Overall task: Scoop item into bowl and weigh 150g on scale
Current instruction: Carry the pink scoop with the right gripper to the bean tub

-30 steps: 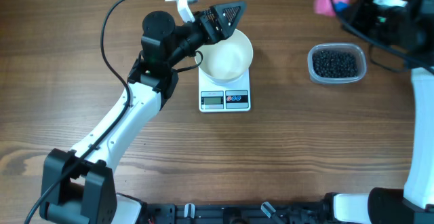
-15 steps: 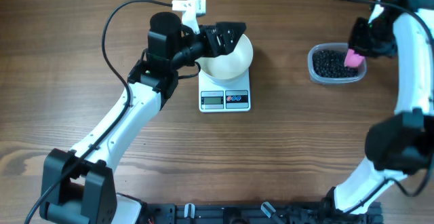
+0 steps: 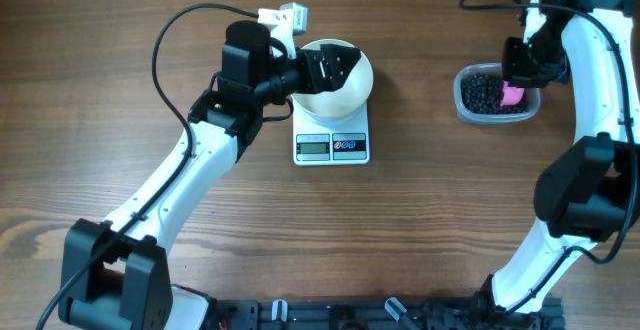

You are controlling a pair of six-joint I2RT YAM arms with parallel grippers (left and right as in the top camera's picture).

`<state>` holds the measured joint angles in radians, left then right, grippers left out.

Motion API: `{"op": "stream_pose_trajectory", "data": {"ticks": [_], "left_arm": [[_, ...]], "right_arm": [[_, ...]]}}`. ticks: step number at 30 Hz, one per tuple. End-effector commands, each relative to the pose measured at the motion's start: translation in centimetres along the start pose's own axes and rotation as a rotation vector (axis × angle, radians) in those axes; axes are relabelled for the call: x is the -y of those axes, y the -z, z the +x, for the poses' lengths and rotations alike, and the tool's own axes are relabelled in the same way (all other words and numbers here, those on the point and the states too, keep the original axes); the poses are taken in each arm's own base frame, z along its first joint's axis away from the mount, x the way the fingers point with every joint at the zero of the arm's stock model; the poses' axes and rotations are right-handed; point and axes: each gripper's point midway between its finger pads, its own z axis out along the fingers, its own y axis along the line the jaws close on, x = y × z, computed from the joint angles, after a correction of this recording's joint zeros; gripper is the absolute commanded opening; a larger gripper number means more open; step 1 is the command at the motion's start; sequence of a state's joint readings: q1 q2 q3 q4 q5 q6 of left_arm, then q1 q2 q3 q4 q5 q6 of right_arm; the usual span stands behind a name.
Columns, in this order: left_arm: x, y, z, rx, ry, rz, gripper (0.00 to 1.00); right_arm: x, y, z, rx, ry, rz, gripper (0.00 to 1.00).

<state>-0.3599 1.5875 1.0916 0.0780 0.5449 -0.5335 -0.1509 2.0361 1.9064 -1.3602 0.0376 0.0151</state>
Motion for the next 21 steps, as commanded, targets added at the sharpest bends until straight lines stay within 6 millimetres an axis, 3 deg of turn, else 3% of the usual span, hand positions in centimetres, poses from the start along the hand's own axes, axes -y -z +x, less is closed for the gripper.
{"op": "stream_pose_trajectory", "data": {"ticks": [1,7,12,16,21], "left_arm": [[0.1,0.2,-0.3,0.002,-0.032,0.001,1.00],[0.0,0.2,-0.1,-0.002,-0.029,-0.002,1.00],[0.0,0.2,-0.1,-0.003,-0.029,-0.003,1.00],[0.0,0.2,-0.1,-0.003,-0.029,-0.003,1.00],[0.0,0.2,-0.1,-0.003,-0.028,-0.003,1.00]], "right_arm": [[1.2,-3.3,0.0,-0.047,0.039,0.063,0.05],[1.9,-3.3,-0.7,-0.019,0.038,0.108,0.04],[4.3,-2.9,-0.9,-0.014,0.034,0.250,0.04],[2.5,-3.2,-1.7,0.023,0.033,0.138,0.04],[2.3,-3.7,-1.6,0.018,0.033,0.128,0.04]]}}
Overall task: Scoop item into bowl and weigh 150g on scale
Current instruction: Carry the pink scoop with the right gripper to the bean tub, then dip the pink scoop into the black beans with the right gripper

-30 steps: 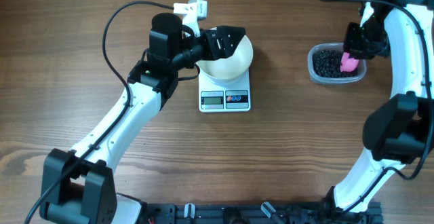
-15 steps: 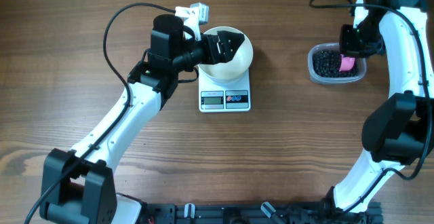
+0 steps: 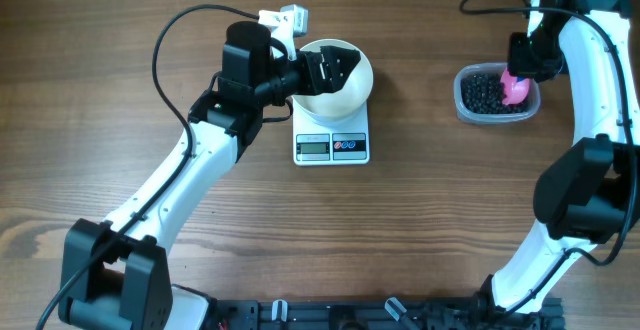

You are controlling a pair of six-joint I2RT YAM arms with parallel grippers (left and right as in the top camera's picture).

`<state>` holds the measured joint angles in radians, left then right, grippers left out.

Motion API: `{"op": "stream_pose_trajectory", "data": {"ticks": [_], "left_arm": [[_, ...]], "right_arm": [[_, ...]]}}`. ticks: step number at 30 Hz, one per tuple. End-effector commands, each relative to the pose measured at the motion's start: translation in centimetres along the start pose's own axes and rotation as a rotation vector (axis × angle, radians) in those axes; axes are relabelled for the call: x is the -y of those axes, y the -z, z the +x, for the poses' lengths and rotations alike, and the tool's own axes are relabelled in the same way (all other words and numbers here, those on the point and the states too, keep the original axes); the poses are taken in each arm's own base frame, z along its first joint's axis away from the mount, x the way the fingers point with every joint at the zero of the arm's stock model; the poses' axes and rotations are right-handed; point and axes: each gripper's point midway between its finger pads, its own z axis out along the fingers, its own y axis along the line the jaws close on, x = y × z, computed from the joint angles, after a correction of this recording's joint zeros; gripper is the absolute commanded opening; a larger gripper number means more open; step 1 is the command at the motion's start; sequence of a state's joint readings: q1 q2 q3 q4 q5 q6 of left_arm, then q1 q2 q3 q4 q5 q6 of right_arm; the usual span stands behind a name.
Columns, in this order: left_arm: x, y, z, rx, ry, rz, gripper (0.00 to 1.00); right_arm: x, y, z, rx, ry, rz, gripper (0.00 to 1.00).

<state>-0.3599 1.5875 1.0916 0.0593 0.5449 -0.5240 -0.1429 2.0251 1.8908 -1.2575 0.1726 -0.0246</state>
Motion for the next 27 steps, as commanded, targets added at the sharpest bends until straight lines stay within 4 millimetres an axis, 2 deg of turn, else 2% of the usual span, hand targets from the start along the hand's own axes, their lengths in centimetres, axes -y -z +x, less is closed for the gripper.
{"op": "stream_pose_trajectory", "data": {"ticks": [1,5,11,12,13,15,18,22,27], "left_arm": [[0.2,0.2,-0.5,0.010,-0.028,0.006,1.00],[0.1,0.2,-0.3,0.002,-0.023,0.001,1.00],[0.1,0.2,-0.3,0.002,-0.023,0.001,1.00],[0.1,0.2,-0.3,0.002,-0.023,0.001,1.00],[0.1,0.2,-0.3,0.002,-0.022,0.001,1.00],[0.1,0.2,-0.3,0.002,-0.023,0.001,1.00],[0.1,0.2,-0.3,0.002,-0.023,0.001,1.00],[0.1,0.2,-0.3,0.003,-0.023,0.001,1.00],[0.1,0.2,-0.3,0.002,-0.023,0.001,1.00]], "right_arm": [[-0.3,-4.1,1.0,-0.080,0.001,-0.010,0.04],[-0.5,-5.1,1.2,-0.078,0.000,-0.009,0.04],[-0.5,-5.2,1.2,-0.076,0.000,-0.009,0.04],[-0.5,-5.1,1.2,-0.076,0.000,-0.009,0.07],[-0.5,-5.1,1.2,-0.076,0.001,-0.009,0.14],[-0.4,-4.9,1.0,-0.071,0.000,-0.009,0.56],[-0.4,-4.6,0.8,-0.063,-0.001,-0.008,0.66],[-0.3,-4.4,0.7,-0.061,-0.001,-0.008,0.99],[-0.2,-3.6,0.4,-0.056,-0.002,-0.007,1.00]]}}
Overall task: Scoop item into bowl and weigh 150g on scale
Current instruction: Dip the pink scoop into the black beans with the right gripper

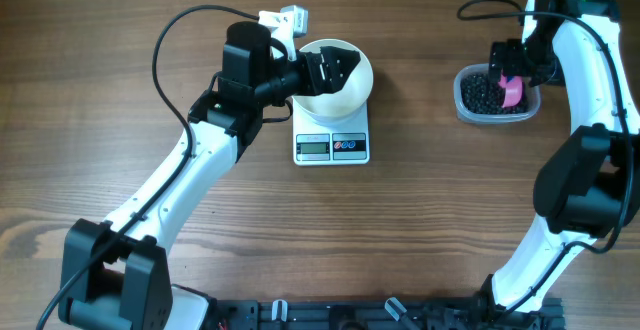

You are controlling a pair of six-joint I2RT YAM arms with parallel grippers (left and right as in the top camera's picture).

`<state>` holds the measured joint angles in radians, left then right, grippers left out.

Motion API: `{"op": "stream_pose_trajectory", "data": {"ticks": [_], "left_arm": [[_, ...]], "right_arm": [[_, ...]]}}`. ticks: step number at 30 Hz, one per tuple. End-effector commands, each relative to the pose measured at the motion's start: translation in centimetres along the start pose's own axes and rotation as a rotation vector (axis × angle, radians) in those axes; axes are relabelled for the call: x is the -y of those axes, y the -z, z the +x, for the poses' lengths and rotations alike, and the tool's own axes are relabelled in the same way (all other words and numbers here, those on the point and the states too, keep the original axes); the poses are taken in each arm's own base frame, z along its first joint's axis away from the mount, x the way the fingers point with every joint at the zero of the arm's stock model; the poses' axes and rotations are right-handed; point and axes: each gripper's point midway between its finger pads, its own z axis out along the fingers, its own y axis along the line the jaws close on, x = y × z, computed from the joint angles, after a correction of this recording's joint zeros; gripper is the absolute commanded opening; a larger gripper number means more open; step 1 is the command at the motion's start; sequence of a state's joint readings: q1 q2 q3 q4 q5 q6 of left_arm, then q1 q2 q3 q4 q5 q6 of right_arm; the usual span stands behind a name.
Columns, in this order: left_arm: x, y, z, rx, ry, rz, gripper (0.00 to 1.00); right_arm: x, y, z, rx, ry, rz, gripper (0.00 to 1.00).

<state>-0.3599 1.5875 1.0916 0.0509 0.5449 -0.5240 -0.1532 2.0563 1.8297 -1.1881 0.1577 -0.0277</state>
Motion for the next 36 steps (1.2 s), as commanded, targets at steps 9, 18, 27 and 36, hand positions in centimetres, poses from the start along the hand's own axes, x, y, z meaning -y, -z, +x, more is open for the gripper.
{"op": "stream_pose_trajectory", "data": {"ticks": [9,18,27,36], "left_arm": [[0.1,0.2,-0.4,0.006,-0.025,0.003,1.00],[-0.1,0.2,0.0,-0.008,-0.015,-0.006,1.00],[-0.1,0.2,0.0,-0.008,-0.015,-0.006,1.00],[-0.6,0.2,-0.1,0.001,-0.012,-0.031,1.00]], "right_arm": [[1.2,0.6,0.2,-0.040,0.001,0.054,1.00],[0.0,1.3,-0.3,-0.023,-0.005,-0.027,1.00],[-1.5,1.5,0.6,-0.061,-0.001,-0.109,0.55],[-1.8,0.2,0.4,-0.046,-0.001,-0.109,0.30]]}}
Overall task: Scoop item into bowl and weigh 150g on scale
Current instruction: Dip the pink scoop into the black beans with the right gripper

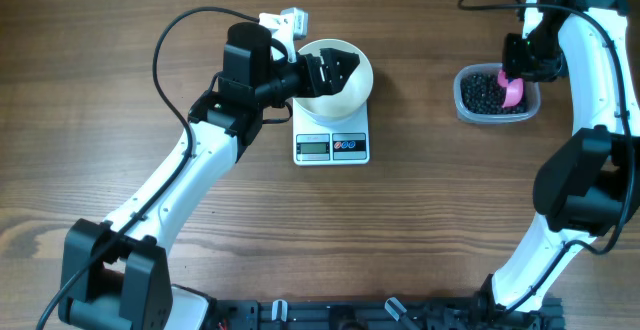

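A white bowl (340, 80) sits on the white scale (332, 146) at the table's middle back. My left gripper (335, 70) is shut on the bowl's left rim. At the far right stands a clear container of dark beans (486, 94). My right gripper (515, 65) is over its right side, shut on a pink scoop (513, 91) whose end dips into the beans.
A white cable connector (285, 17) lies behind the left wrist. Black cables (170, 40) loop over the back of the table on both sides. The right arm (600, 100) runs along the table's right edge.
The right gripper with the pink scoop has shifted slightly right over the container. The left arm and bowl have not moved.
The left gripper stayed shut on the bowl's rim on the scale throughout. The right gripper held the pink scoop in the bean container, shifting between its right side and its middle, and is now at the right side again.
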You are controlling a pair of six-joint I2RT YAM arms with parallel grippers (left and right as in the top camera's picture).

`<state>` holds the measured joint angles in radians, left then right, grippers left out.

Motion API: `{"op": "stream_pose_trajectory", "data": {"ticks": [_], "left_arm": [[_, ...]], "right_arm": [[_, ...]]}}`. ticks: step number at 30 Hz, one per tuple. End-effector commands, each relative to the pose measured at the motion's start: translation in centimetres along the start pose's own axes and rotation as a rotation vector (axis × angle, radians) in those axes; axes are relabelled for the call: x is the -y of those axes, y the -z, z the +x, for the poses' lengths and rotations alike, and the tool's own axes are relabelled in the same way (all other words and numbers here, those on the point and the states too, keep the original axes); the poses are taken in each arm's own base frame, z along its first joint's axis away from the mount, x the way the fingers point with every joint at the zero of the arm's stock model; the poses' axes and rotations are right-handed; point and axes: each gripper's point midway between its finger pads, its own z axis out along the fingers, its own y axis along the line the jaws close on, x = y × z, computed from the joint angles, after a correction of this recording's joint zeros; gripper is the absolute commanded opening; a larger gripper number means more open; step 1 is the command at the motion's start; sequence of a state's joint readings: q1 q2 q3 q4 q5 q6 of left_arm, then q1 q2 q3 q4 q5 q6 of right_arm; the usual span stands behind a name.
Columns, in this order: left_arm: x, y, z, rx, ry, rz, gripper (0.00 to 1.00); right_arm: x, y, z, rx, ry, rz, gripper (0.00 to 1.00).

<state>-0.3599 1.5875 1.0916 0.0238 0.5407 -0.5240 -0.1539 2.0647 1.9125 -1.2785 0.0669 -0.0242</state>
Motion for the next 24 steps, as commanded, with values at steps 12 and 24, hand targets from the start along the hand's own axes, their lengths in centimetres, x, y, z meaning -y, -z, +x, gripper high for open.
{"op": "stream_pose_trajectory", "data": {"ticks": [12,24], "left_arm": [[-0.4,0.2,-0.3,0.007,-0.017,-0.023,1.00],[-0.4,0.2,-0.2,0.006,-0.016,-0.023,1.00]], "right_arm": [[-0.4,-3.0,0.4,-0.027,0.001,-0.016,0.06],[1.3,-5.6,1.7,-0.054,-0.003,0.094,0.06]]}}
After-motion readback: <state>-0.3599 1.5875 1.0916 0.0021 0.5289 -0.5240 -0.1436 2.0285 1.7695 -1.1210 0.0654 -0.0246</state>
